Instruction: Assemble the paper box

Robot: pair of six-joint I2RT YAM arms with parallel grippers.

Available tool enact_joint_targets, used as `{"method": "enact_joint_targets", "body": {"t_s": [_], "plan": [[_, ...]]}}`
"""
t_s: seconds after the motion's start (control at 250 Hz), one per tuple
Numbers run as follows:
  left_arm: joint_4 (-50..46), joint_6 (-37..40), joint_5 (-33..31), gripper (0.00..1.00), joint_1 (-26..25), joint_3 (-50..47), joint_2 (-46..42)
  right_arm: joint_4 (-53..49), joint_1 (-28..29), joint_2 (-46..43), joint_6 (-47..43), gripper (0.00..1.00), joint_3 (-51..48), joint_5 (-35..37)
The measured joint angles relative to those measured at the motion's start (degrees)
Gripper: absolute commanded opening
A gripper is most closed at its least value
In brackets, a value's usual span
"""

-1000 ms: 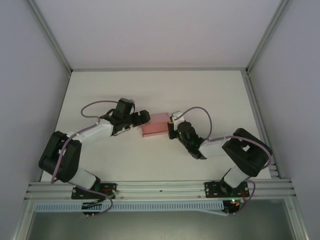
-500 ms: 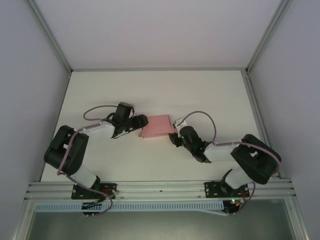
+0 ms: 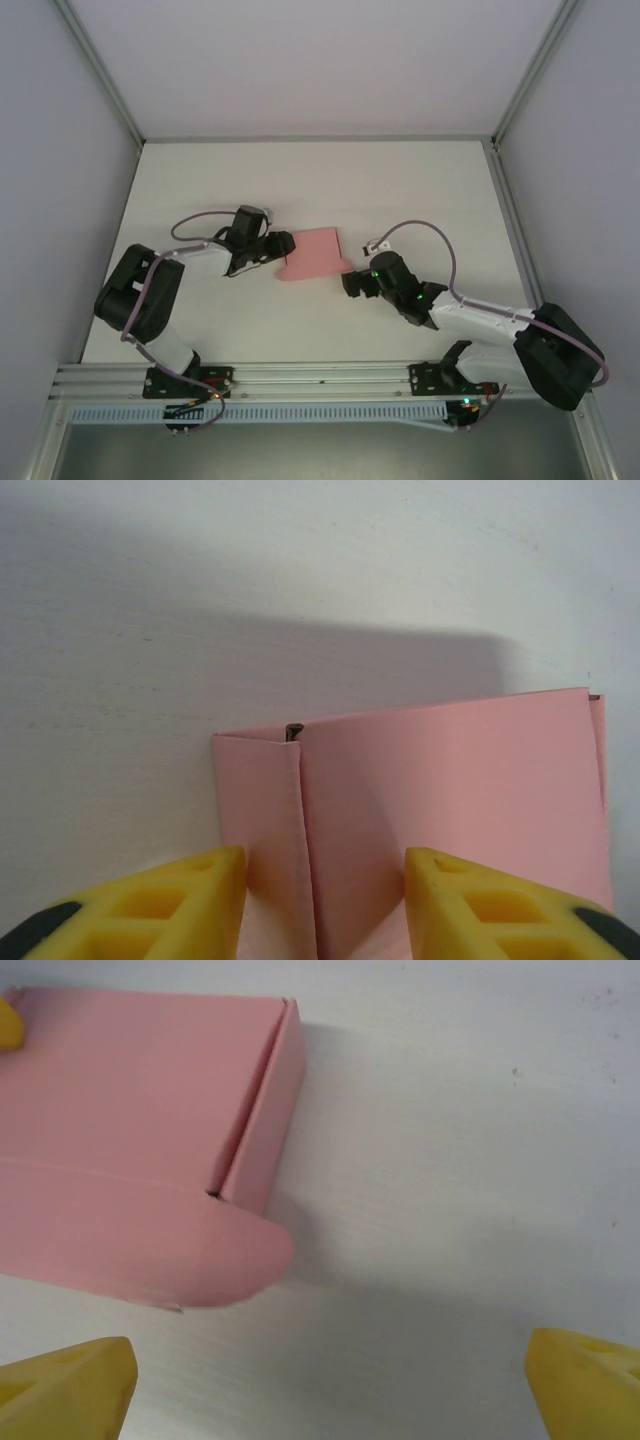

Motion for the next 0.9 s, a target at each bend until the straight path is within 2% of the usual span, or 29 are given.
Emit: {"method": "enact_joint_targets", "body": {"t_s": [0.136,0.335,0.455,0.499,0.727,0.902], "plan": [[1.4,0.3,1.0,0.28,0.4,0.0,0.5,-2.4,-3.7,-1.0,3.1,1.0,4.3,-3.4],[4.0,1.1,4.7,0.08,1.8,-1.2,0.5,-3.1,-15.1,-1.2,10.6,1.0,5.8,-14.1],[6.1,1.2,7.5,0.05,2.2,-2.3,0.5,-5.9,-17.0,1.5,12.9,1.0,7.6,-19.4],[7.2,1.2,8.8,0.0,2.3,-2.8,0.5,-7.3,-17.3,2.8,13.3,1.0,8.9,-21.3],[16.8,-2.9,17.9,0.0,3.8,-6.6,0.5,-8.0,-17.6,8.6,15.1,1.0,12.9,-31.2],[21.9,-5.1,21.8,0.0,4.4,-7.2,0.4,-3.8,-17.8,13.5,17.7,1.0,12.8,-39.2]]}}
